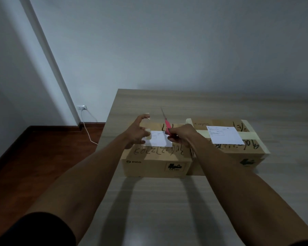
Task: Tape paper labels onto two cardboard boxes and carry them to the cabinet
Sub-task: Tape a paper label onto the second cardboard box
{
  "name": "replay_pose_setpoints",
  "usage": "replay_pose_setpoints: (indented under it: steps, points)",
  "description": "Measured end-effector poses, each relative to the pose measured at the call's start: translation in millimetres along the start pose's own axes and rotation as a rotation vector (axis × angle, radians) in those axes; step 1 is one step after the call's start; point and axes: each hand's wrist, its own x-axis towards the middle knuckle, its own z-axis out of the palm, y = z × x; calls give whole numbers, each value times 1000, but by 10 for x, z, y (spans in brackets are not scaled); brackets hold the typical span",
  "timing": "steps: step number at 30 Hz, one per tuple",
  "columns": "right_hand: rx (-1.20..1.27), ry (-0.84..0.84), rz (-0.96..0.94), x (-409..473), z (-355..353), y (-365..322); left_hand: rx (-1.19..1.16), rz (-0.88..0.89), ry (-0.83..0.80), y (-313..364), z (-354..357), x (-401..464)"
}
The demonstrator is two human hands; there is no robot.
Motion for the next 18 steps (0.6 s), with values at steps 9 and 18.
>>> replay_pose_setpoints:
  steps: [9, 18]
  points:
    - [-737, -190, -73, 98, -471, -266, 4, -23, 1, 101, -98, 87]
    - [-1032, -461, -78, -39, -671, -541, 29, -47, -27, 178, -2, 145]
